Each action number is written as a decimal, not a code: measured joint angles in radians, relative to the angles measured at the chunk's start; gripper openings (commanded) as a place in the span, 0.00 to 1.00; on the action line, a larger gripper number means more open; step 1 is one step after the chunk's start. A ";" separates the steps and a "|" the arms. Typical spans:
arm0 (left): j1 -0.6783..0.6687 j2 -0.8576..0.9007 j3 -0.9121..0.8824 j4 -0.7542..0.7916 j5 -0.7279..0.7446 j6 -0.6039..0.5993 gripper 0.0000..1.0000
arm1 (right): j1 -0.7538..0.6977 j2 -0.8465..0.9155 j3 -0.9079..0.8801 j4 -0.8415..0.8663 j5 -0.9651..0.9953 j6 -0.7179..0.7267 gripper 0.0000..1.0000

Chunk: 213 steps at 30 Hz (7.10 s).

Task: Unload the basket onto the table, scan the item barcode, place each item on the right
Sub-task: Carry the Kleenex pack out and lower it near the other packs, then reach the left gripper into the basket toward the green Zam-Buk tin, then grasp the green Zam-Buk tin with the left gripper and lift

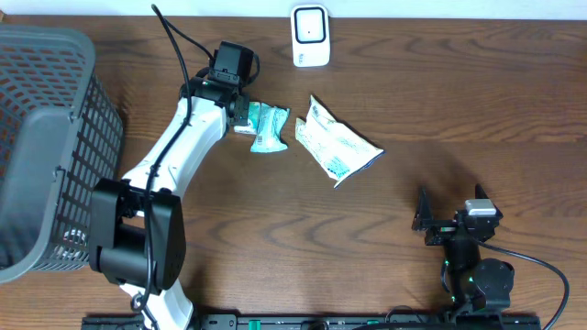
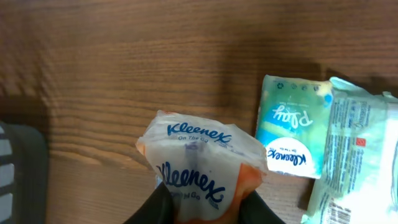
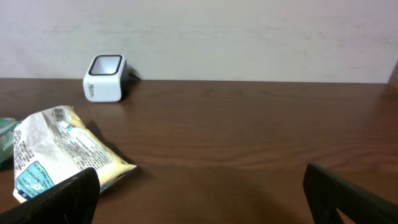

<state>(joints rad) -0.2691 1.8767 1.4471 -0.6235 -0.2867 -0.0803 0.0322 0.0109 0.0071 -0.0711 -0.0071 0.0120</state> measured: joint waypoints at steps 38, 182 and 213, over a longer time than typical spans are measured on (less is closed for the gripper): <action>0.723 -0.624 0.007 -0.080 -0.008 -0.248 0.98 | 0.000 0.000 0.000 0.000 0.000 0.000 0.99; 1.093 -0.105 -0.333 -0.073 0.452 -0.199 0.72 | 0.000 0.000 0.000 0.000 0.000 0.000 0.99; 1.094 -0.186 0.188 -0.409 0.473 -0.238 0.61 | 0.000 0.000 0.000 0.000 0.000 0.000 0.99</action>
<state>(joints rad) 0.8249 1.6909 1.6348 -1.0325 0.1860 -0.3180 0.0322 0.0109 0.0071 -0.0708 -0.0071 0.0120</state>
